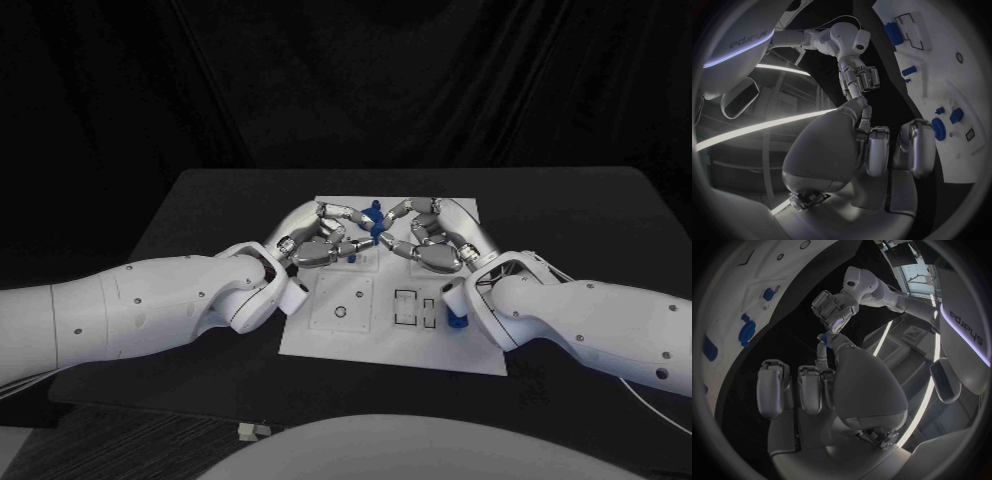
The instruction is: Assemble the parts on the task board
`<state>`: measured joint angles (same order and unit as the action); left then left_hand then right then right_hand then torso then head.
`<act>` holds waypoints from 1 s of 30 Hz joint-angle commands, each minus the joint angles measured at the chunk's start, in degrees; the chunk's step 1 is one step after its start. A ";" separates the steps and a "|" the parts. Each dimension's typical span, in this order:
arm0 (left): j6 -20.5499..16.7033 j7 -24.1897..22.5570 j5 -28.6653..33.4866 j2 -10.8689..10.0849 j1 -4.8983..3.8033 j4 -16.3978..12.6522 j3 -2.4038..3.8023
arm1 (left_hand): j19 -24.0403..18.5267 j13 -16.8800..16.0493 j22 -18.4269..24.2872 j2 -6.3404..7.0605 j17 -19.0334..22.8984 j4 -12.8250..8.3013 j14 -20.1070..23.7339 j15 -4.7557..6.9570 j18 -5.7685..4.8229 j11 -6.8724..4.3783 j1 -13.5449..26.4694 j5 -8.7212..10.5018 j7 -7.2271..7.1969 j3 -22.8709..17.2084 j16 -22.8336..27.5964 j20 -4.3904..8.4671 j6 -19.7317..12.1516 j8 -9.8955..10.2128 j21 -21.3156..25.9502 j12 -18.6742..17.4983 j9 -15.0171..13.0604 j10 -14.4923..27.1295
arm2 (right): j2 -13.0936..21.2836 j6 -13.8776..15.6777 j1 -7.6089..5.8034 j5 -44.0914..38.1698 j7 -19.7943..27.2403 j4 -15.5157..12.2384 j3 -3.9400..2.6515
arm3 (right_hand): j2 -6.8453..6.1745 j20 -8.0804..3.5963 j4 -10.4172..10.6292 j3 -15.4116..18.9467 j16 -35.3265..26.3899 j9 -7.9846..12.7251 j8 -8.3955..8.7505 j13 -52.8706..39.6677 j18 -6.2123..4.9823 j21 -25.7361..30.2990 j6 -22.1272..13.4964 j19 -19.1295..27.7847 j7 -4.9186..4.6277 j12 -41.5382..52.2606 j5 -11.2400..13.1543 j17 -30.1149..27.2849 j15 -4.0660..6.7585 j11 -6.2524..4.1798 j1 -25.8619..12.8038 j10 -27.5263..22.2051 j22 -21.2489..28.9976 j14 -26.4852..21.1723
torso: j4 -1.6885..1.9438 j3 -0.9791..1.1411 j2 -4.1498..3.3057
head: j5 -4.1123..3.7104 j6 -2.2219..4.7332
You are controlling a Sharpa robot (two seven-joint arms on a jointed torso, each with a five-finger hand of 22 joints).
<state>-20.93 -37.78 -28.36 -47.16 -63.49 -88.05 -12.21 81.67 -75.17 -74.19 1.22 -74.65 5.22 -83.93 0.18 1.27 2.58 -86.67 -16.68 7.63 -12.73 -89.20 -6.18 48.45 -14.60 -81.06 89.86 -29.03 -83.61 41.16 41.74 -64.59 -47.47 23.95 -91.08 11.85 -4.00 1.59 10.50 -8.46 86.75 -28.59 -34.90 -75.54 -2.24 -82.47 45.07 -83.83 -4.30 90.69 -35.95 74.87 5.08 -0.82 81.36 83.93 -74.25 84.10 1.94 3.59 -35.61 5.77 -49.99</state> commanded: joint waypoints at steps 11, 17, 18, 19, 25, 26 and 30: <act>-0.37 2.38 -13.20 -0.75 0.10 1.47 0.01 | -1.37 -13.34 -11.87 1.46 -15.35 1.15 -6.07 -0.71 1.64 0.77 -0.14 1.98 0.63 2.63 -0.80 -0.47 -2.38 1.43 1.28 -1.56 2.02 -4.77 | 0.02 -0.40 0.14 -0.07 -2.34 0.06 -0.07 | 1.09 -0.64 -0.77 -3.16 -0.19 -2.31 -3.95 -14.46 0.17 0.48 2.28 -1.86 1.14 -0.69 -2.67 7.10 0.47 -0.15 1.58 6.07 -13.04 4.35 | 0.00 0.05 0.06 | 0.22 -0.01; -1.74 2.47 -13.58 -0.69 0.10 1.91 0.01 | -1.83 -13.00 -11.69 1.21 -15.35 1.24 -6.07 -0.80 1.77 0.91 -0.37 2.13 0.70 2.50 -0.80 -0.56 -2.44 1.41 1.76 -1.94 2.33 -4.41 | 0.02 -1.48 0.14 -1.25 -3.91 0.06 -0.07 | 1.10 -0.63 -0.89 -3.32 -0.21 -2.28 -3.96 -14.46 0.12 0.71 2.24 -1.74 1.10 -0.69 -2.54 7.04 0.44 -0.12 1.71 6.07 -12.96 4.34 | 0.01 0.01 0.05 | 0.22 -0.01; -2.20 2.40 -13.91 -0.68 0.10 2.01 0.01 | -2.02 -12.84 -11.61 1.09 -15.35 1.29 -6.07 -0.85 1.83 0.96 -0.48 2.14 0.75 2.43 -0.80 -0.60 -2.46 1.40 1.97 -2.13 2.47 -4.23 | 0.04 -1.72 0.14 -1.45 -4.26 0.04 -0.07 | 1.10 -0.63 -0.89 -3.32 -0.21 -2.28 -3.96 -14.46 0.12 0.71 2.24 -1.74 1.10 -0.69 -2.54 7.04 0.44 -0.12 1.71 6.07 -12.96 4.34 | 0.05 0.00 0.03 | 0.16 -0.01; -2.77 2.30 -14.76 -0.69 0.10 2.11 0.01 | -2.02 -12.84 -11.61 1.09 -15.35 1.29 -6.07 -0.85 1.83 0.96 -0.48 2.14 0.75 2.43 -0.80 -0.60 -2.46 1.40 1.97 -2.13 2.47 -4.23 | 0.08 -1.94 0.14 -1.72 -4.66 0.02 -0.07 | 1.09 -0.63 -0.91 -3.35 -0.21 -2.27 -3.96 -14.46 0.11 0.72 2.23 -1.73 1.10 -0.69 -2.51 7.05 0.43 -0.12 1.73 6.07 -12.96 4.34 | 0.05 -0.01 0.02 | 0.12 -0.01; -8.44 2.55 -27.26 -1.06 0.09 2.41 0.02 | -1.92 -12.48 -11.65 1.06 -15.35 2.63 -6.07 -1.23 1.81 1.36 0.30 2.13 0.94 2.86 -0.80 -0.99 -2.39 1.25 1.90 -2.51 3.63 -3.84 | 0.51 -3.02 0.12 -3.22 -7.03 -0.16 -0.07 | 1.08 -0.62 -0.99 -3.44 -0.20 -2.25 -3.97 -14.46 0.09 0.84 2.24 -1.67 1.07 -0.69 -2.42 7.07 0.41 -0.10 1.81 6.07 -12.92 4.34 | 0.02 -0.02 0.01 | 0.14 -0.01; -8.96 2.80 -28.47 -1.10 0.09 2.40 0.02 | -1.85 -12.48 -11.68 1.07 -15.35 2.75 -6.07 -1.23 1.79 1.35 0.39 2.13 0.93 2.91 -0.80 -1.01 -2.34 1.22 1.83 -2.50 3.70 -3.85 | 0.56 -3.18 0.12 -3.37 -7.33 -0.18 -0.07 | 1.06 -0.61 -1.03 -3.46 -0.23 -2.24 -3.97 -14.46 0.09 0.84 2.24 -1.67 1.06 -0.69 -2.40 7.00 0.39 -0.10 1.83 6.07 -12.92 4.33 | 0.03 -0.01 0.00 | 0.14 -0.01; -13.04 6.11 -38.51 -1.66 0.02 2.31 0.04 | -0.88 -12.74 -11.98 2.27 -15.35 5.32 -6.07 -1.11 1.61 1.17 2.57 2.88 0.62 4.58 -0.80 -1.12 -1.66 0.98 0.98 -2.15 5.44 -4.25 | 0.84 -4.19 0.12 -4.59 -9.12 -0.33 -0.07 | 1.04 -0.61 -1.06 -3.50 -0.23 -2.22 -3.97 -14.46 0.07 0.88 2.25 -1.65 1.06 -0.69 -2.39 7.01 0.38 -0.09 1.87 6.07 -12.90 4.33 | 0.02 0.02 0.01 | 0.07 -0.01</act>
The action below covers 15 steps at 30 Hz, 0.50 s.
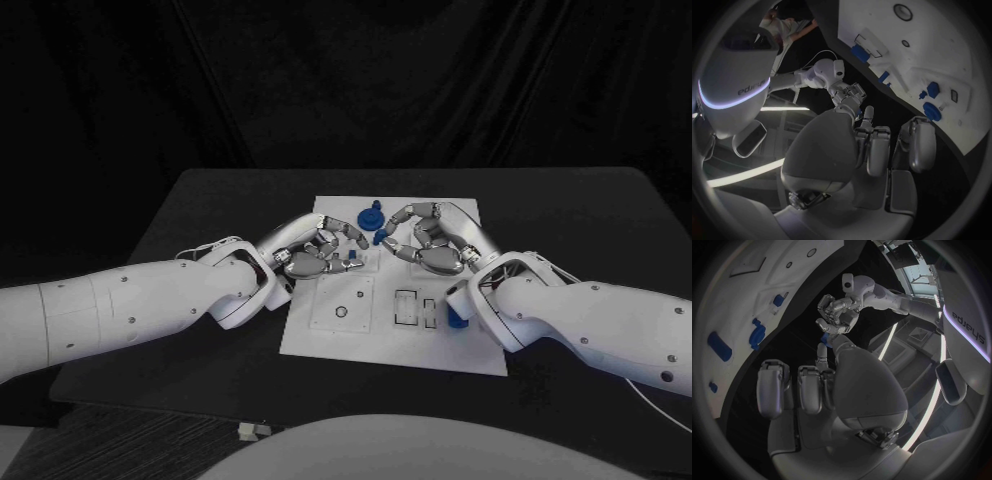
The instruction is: Assemble the parts on the task board
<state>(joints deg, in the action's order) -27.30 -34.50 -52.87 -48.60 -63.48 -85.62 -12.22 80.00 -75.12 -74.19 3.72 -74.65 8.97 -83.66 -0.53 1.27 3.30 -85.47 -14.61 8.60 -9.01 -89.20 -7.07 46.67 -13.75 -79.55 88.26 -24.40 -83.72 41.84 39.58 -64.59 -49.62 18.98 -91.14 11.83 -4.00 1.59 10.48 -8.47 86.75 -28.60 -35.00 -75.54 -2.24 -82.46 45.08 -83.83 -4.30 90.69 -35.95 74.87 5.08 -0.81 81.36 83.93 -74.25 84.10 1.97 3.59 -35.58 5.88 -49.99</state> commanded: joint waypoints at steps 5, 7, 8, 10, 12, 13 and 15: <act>-9.24 8.57 -24.49 -0.96 -0.93 -0.34 0.07 | 1.37 -13.29 -12.15 1.50 -15.35 4.27 -6.34 -0.31 1.49 0.34 4.54 2.85 -0.58 3.33 -0.80 -0.18 0.84 -0.56 -0.99 0.04 1.78 -4.71 | 0.18 -3.28 0.11 -3.20 -6.00 -0.27 -0.04 | 1.02 -0.60 -1.10 -3.52 -0.29 -2.20 -3.87 -14.46 0.03 1.04 2.25 -1.55 1.04 -0.69 -2.38 6.87 0.37 -0.09 1.90 6.07 -12.85 4.30 | -0.05 0.00 0.01 | -0.12 -0.01; -8.41 11.66 -28.41 -1.03 -1.95 -0.39 0.08 | 1.51 -13.47 -12.18 1.85 -15.35 4.82 -6.34 -0.20 1.47 0.21 4.99 3.30 -0.71 3.88 -0.80 -0.09 1.01 -0.90 -1.08 0.24 1.97 -4.91 | 0.06 -3.82 0.11 -3.51 -6.70 -0.17 -0.04 | 1.01 -0.59 -1.14 -3.57 -0.28 -2.19 -3.86 -14.46 -0.01 1.20 2.26 -1.47 1.03 -0.69 -2.35 6.90 0.36 -0.08 1.93 6.07 -12.79 4.31 | 0.00 0.01 0.04 | -0.06 -0.01; -7.88 12.90 -29.91 -1.03 -2.39 -0.44 0.08 | 1.76 -13.83 -12.26 2.05 -15.35 5.55 -6.34 -0.06 1.41 0.02 5.67 3.77 -0.92 4.43 -0.80 0.00 1.55 -1.53 -1.29 0.63 1.93 -5.27 | -0.01 -4.05 0.11 -3.67 -6.95 -0.12 -0.04 | 1.00 -0.58 -1.18 -3.61 -0.29 -2.17 -3.85 -14.46 -0.04 1.32 2.26 -1.41 1.01 -0.69 -2.30 6.88 0.35 -0.07 1.96 6.07 -12.75 4.30 | -0.02 -0.03 0.06 | -0.02 -0.01; -6.37 15.59 -32.96 -0.96 -3.31 -0.61 0.08 | 1.90 -14.06 -12.28 2.15 -15.35 7.14 -6.34 0.16 1.40 -0.19 7.29 4.26 -1.17 5.37 -0.80 0.22 1.92 -2.38 -1.33 0.87 1.88 -5.50 | -0.16 -4.50 0.11 -3.93 -7.34 -0.01 -0.04 | 1.00 -0.57 -1.21 -3.66 -0.29 -2.15 -3.84 -14.46 -0.06 1.41 2.26 -1.36 1.00 -0.69 -2.23 6.88 0.33 -0.06 1.98 6.07 -12.73 4.30 | -0.02 -0.05 0.10 | -0.02 -0.01; -4.52 17.86 -34.98 -0.75 -4.05 -0.77 0.09 | 1.90 -13.99 -12.26 1.76 -15.35 7.65 -6.34 0.25 1.41 -0.30 8.67 3.95 -1.33 5.78 -0.80 0.33 2.28 -2.89 -1.26 0.79 1.76 -5.44 | -0.29 -4.82 0.11 -4.08 -7.54 0.06 -0.04 | 1.00 -0.57 -1.21 -3.66 -0.29 -2.15 -3.84 -14.46 -0.06 1.41 2.26 -1.36 1.00 -0.69 -2.23 6.88 0.33 -0.06 1.98 6.07 -12.73 4.30 | -0.06 -0.06 0.10 | 0.04 -0.01; -3.50 18.88 -35.76 -0.59 -4.38 -0.83 0.09 | 1.89 -13.99 -12.25 1.66 -15.35 7.67 -6.34 0.29 1.42 -0.36 8.96 3.86 -1.41 5.85 -0.80 0.36 2.50 -3.04 -1.23 0.80 1.70 -5.44 | -0.36 -4.97 0.11 -4.14 -7.64 0.09 -0.04 | 1.00 -0.57 -1.21 -3.66 -0.29 -2.15 -3.84 -14.46 -0.06 1.41 2.26 -1.36 1.00 -0.69 -2.23 6.88 0.33 -0.06 1.98 6.07 -12.73 4.30 | -0.08 -0.05 0.11 | 0.05 -0.01; -1.48 20.86 -38.04 -0.14 -4.98 -0.86 0.09 | 1.87 -13.96 -12.24 1.22 -15.35 7.75 -6.34 0.54 1.44 -0.69 11.37 2.48 -1.83 6.39 -0.80 0.58 3.90 -3.50 -1.13 0.76 1.32 -5.41 | -0.49 -5.26 0.11 -4.22 -7.81 0.16 -0.04 | 1.01 -0.56 -1.26 -3.73 -0.28 -2.11 -3.82 -14.46 -0.08 1.48 2.27 -1.32 0.97 -0.69 -2.11 6.90 0.31 -0.03 2.01 6.07 -12.70 4.30 | -0.07 -0.02 0.08 | 0.10 -0.01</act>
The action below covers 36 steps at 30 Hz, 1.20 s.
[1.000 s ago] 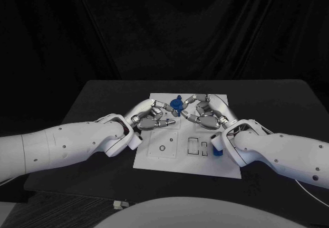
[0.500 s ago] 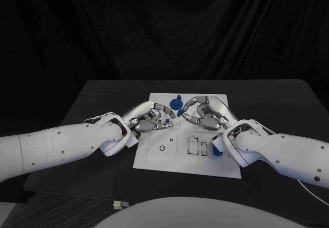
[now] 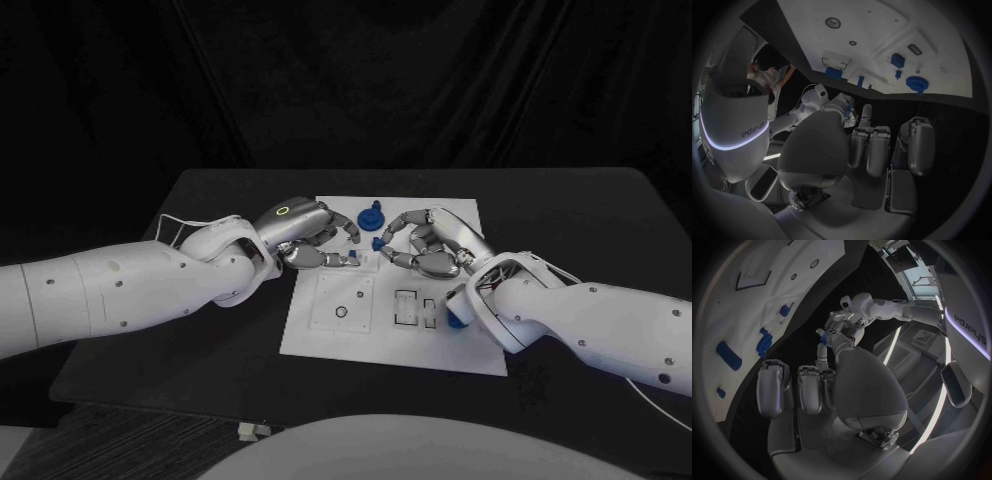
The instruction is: Assemble the parts on the task board
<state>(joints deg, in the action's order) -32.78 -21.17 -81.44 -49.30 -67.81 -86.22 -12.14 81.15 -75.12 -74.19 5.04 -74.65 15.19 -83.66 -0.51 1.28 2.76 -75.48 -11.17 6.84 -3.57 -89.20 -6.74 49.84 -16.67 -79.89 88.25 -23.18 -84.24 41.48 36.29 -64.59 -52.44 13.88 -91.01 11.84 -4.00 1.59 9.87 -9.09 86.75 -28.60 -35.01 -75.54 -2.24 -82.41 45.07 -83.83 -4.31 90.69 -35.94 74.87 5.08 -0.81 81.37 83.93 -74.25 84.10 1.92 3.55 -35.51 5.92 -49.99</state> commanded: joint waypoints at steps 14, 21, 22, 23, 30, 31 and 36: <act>9.99 13.43 -17.28 2.64 -1.90 -1.11 0.02 | 1.38 -14.41 -12.44 -0.82 -15.35 1.51 -6.34 1.33 1.27 -1.02 4.71 -5.50 -0.97 0.12 -0.80 1.07 2.09 -1.81 -1.23 1.23 -3.31 -5.31 | -0.53 -2.80 0.11 -1.56 -3.43 0.21 -0.04 | 1.03 -0.54 -0.70 -3.20 -0.29 -2.08 -3.79 -14.46 -0.10 1.52 2.27 -1.27 0.94 -0.69 -1.99 6.87 0.29 0.00 2.04 6.07 -12.67 4.30 | 0.03 0.03 -0.12 | -0.11 -0.01; 9.32 11.61 -17.55 2.82 -1.99 -1.68 0.02 | 1.49 -14.45 -12.47 -1.72 -15.35 1.46 -6.34 1.59 1.24 -1.23 4.53 -13.60 -1.13 -1.70 -0.80 1.38 0.99 -1.71 -1.21 1.26 -5.80 -5.34 | -0.66 -3.14 0.12 -1.57 -3.63 0.30 -0.04 | 1.04 -0.54 -0.73 -3.25 -0.30 -2.06 -3.77 -14.46 -0.12 1.60 2.26 -1.23 0.93 -0.69 -1.94 6.87 0.28 0.01 2.06 6.07 -12.64 4.30 | -0.04 0.02 -0.14 | -0.02 -0.01; 8.96 11.18 -17.57 2.77 -1.99 -1.84 0.02 | 1.49 -14.46 -12.47 -1.69 -15.35 1.46 -6.34 1.61 1.24 -1.24 4.48 -14.16 -1.14 -1.87 -0.80 1.39 0.96 -1.68 -1.20 1.28 -5.98 -5.36 | -0.66 -3.20 0.12 -1.57 -3.68 0.31 -0.04 | 1.04 -0.54 -0.73 -3.25 -0.30 -2.06 -3.77 -14.46 -0.12 1.60 2.26 -1.23 0.93 -0.69 -1.94 6.87 0.28 0.01 2.06 6.07 -12.64 4.30 | -0.02 0.02 -0.13 | -0.10 -0.01; 8.66 10.88 -17.58 2.71 -2.00 -1.96 0.02 | 1.49 -14.46 -12.47 -1.69 -15.35 1.46 -6.34 1.61 1.24 -1.24 4.48 -14.16 -1.14 -1.87 -0.80 1.39 0.96 -1.68 -1.20 1.28 -5.98 -5.36 | -0.66 -3.24 0.12 -1.57 -3.72 0.33 -0.04 | 1.04 -0.54 -0.73 -3.25 -0.30 -2.06 -3.77 -14.46 -0.12 1.60 2.26 -1.23 0.93 -0.69 -1.94 6.87 0.28 0.01 2.06 6.07 -12.64 4.30 | -0.01 0.03 -0.12 | -0.12 -0.01; 6.39 9.53 -17.63 1.68 -2.13 -3.30 0.02 | 1.82 -14.59 -12.60 -1.56 -15.35 1.61 -6.34 1.61 1.14 -1.23 5.89 -17.19 -1.11 -2.70 -0.80 1.42 0.77 -1.32 -1.53 1.41 -7.05 -5.48 | -0.72 -3.60 0.12 -1.57 -4.03 0.47 -0.04 | 1.05 -0.52 -0.77 -3.31 -0.32 -2.03 -3.75 -14.46 -0.13 1.67 2.25 -1.19 0.90 -0.69 -1.86 6.81 0.26 0.02 2.09 6.07 -12.62 4.29 | 0.02 0.03 -0.11 | -0.16 -0.01; 6.09 9.44 -17.63 1.46 -2.22 -3.56 0.02 | 1.84 -14.61 -12.61 -1.54 -15.35 1.59 -6.34 1.62 1.13 -1.25 5.91 -17.36 -1.13 -2.77 -0.80 1.42 0.78 -1.31 -1.56 1.43 -7.11 -5.49 | -0.72 -3.64 0.12 -1.57 -4.07 0.48 -0.04 | 1.05 -0.52 -0.77 -3.31 -0.32 -2.03 -3.75 -14.46 -0.13 1.67 2.25 -1.19 0.90 -0.69 -1.86 6.81 0.26 0.02 2.09 6.07 -12.62 4.29 | 0.02 0.03 -0.09 | -0.15 -0.01; 4.96 9.24 -17.63 0.86 -3.65 -4.37 0.03 | 2.40 -14.88 -12.86 -1.30 -15.35 1.53 -6.34 1.71 0.96 -1.37 5.84 -18.47 -1.26 -3.29 -0.80 1.47 0.94 -1.35 -2.20 1.75 -7.55 -5.76 | -0.75 -3.95 0.12 -1.57 -4.31 0.56 -0.04 | 1.05 -0.52 -0.77 -3.31 -0.32 -2.03 -3.75 -14.46 -0.13 1.67 2.25 -1.19 0.90 -0.69 -1.86 6.81 0.26 0.02 2.09 6.07 -12.62 4.29 | 0.03 0.03 -0.09 | -0.12 -0.01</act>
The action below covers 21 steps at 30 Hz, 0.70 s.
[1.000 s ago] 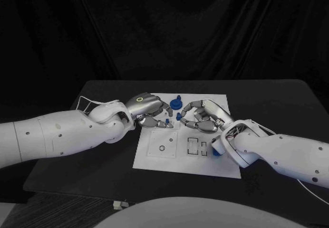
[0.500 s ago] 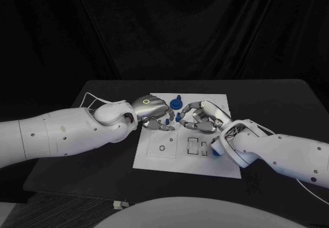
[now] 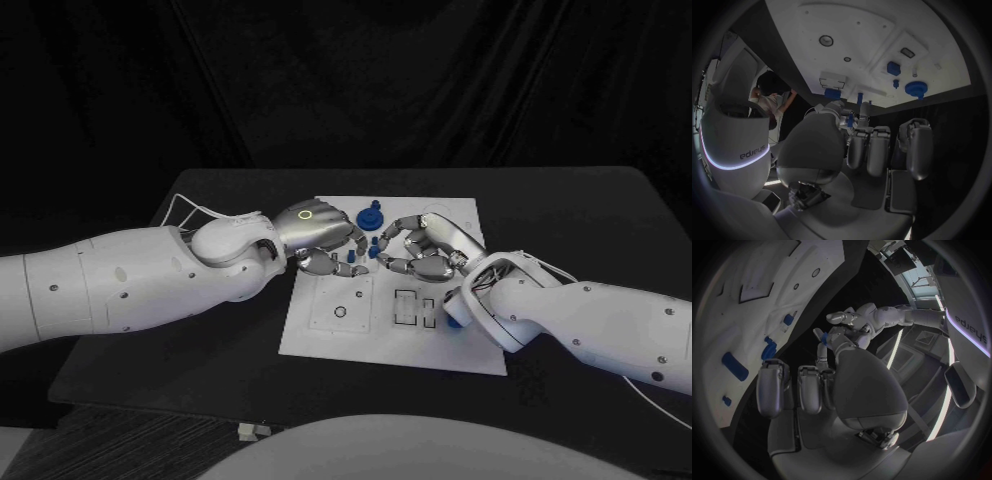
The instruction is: Assemble the parts on the task board
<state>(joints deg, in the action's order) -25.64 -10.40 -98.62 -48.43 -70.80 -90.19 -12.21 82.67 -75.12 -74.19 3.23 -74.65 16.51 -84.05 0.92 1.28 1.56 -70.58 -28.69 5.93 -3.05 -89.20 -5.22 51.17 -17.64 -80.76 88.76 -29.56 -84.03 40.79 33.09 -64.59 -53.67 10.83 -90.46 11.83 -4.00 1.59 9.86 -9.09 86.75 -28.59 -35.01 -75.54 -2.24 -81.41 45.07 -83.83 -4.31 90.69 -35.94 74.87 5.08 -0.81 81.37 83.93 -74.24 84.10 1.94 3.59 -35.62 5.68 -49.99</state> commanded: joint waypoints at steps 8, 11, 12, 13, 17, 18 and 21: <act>-1.27 -1.32 -0.45 -0.29 -2.57 -1.20 0.10 | 1.78 -14.88 -13.25 0.93 -15.35 0.19 -5.95 0.49 0.67 -0.39 0.07 -1.25 -0.58 -4.70 -0.80 0.12 0.00 -0.62 -2.40 1.24 -1.92 -5.97 | -0.15 -1.13 0.12 -0.33 -1.63 0.12 -0.04 | 1.06 -0.51 -0.80 -3.37 -0.32 -2.00 -3.73 -14.46 -0.16 0.79 2.25 -1.13 0.88 -0.69 -1.79 6.82 0.24 0.04 2.11 6.07 -12.58 4.29 | 0.01 -0.02 0.04 | 0.06 -0.01; -0.52 -1.19 -0.45 -0.09 -2.88 -1.19 0.10 | 1.73 -14.88 -13.23 0.87 -15.35 0.20 -5.95 0.50 0.69 -0.40 0.05 -1.24 -0.58 -4.79 -0.80 0.13 0.00 -0.62 -2.34 1.24 -1.98 -5.97 | -0.18 -1.26 0.12 -0.68 -1.81 0.15 -0.04 | 1.06 -0.51 -0.80 -3.37 -0.32 -2.00 -3.73 -14.46 -0.16 0.79 2.25 -1.13 0.88 -0.69 -1.79 6.82 0.24 0.04 2.11 6.07 -12.58 4.29 | 0.02 -0.01 0.03 | 0.11 -0.01; -0.27 -1.13 -0.45 -0.01 -2.94 -1.18 0.10 | 1.73 -14.88 -13.23 0.87 -15.35 0.20 -5.95 0.50 0.69 -0.40 0.05 -1.24 -0.58 -4.79 -0.80 0.13 0.00 -0.62 -2.34 1.24 -1.98 -5.97 | -0.18 -1.30 0.12 -0.89 -1.88 0.15 -0.04 | 1.06 -0.51 -0.80 -3.37 -0.32 -2.00 -3.73 -14.46 -0.16 0.79 2.25 -1.13 0.88 -0.69 -1.79 6.82 0.24 0.04 2.11 6.07 -12.58 4.29 | 0.00 -0.01 0.01 | 0.05 -0.01; 0.03 -1.05 -0.45 0.09 -3.00 -1.17 0.10 | 1.70 -14.88 -13.21 0.83 -15.35 0.19 -5.95 0.51 0.70 -0.40 0.03 -1.24 -0.58 -4.87 -0.80 0.14 -0.05 -0.60 -2.29 1.24 -2.02 -5.97 | -0.18 -1.34 0.12 -1.10 -1.96 0.15 -0.04 | 1.07 -0.50 -0.84 -3.43 -0.33 -1.97 -3.71 -14.46 -0.17 0.86 2.24 -1.09 0.86 -0.69 -1.72 6.80 0.22 0.06 2.13 6.07 -12.55 4.28 | 0.02 -0.01 0.04 | 0.04 -0.01; 1.37 -0.79 -0.45 0.53 -3.13 -1.08 0.10 | 1.61 -14.88 -13.17 0.35 -15.35 0.26 -5.95 0.48 0.73 -0.31 0.22 -1.39 -0.43 -5.49 -0.80 0.17 -0.59 -0.28 -2.18 1.24 -2.28 -5.97 | -0.21 -1.41 0.12 -1.53 -2.14 0.16 -0.04 | 1.07 -0.49 -0.85 -3.44 -0.33 -1.97 -3.70 -14.46 -0.17 0.86 2.24 -1.09 0.86 -0.69 -1.70 6.79 0.22 0.07 2.13 6.07 -12.55 4.28 | 0.01 0.02 0.07 | 0.01 -0.01; 1.62 -0.77 -0.45 0.60 -3.14 -1.06 0.10 | 1.61 -14.88 -13.17 0.21 -15.35 0.28 -5.95 0.47 0.72 -0.29 0.31 -1.50 -0.42 -5.64 -0.80 0.17 -0.63 -0.23 -2.18 1.24 -2.34 -5.97 | -0.21 -1.41 0.12 -1.57 -2.16 0.16 -0.04 | 1.07 -0.49 -0.85 -3.44 -0.33 -1.97 -3.70 -14.46 -0.17 0.86 2.24 -1.09 0.86 -0.69 -1.70 6.79 0.22 0.07 2.13 6.07 -12.55 4.28 | 0.01 0.04 0.07 | 0.00 -0.01; 2.78 -0.71 -0.45 0.90 -3.18 -0.97 0.10 | 1.53 -14.88 -13.13 -0.07 -15.35 0.26 -5.95 0.43 0.75 -0.26 0.49 -1.91 -0.39 -6.05 -0.80 0.16 -0.68 -0.08 -2.08 1.24 -2.49 -5.97 | -0.24 -1.39 0.12 -1.69 -2.17 0.16 -0.04 | 1.07 -0.49 -0.85 -3.44 -0.33 -1.97 -3.70 -14.46 -0.17 0.86 2.24 -1.09 0.86 -0.69 -1.70 6.79 0.22 0.07 2.13 6.07 -12.55 4.28 | -0.03 0.00 0.04 | -0.08 -0.01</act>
<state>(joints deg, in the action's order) -25.06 -10.68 -98.85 -47.67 -73.79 -91.15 -12.17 82.98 -75.12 -74.19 3.25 -74.65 16.43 -84.05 0.93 1.27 1.25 -70.60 -29.84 5.92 -7.23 -89.20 -4.92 51.16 -17.63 -82.12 88.76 -31.07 -83.72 40.60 32.14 -64.59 -54.48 9.80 -90.25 11.84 -4.00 1.60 9.86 -9.10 86.75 -28.59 -35.01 -75.54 -2.24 -81.41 45.07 -83.83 -4.31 90.69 -35.93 74.87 5.08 -0.81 81.37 83.93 -74.24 84.10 1.96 3.59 -35.56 5.64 -49.99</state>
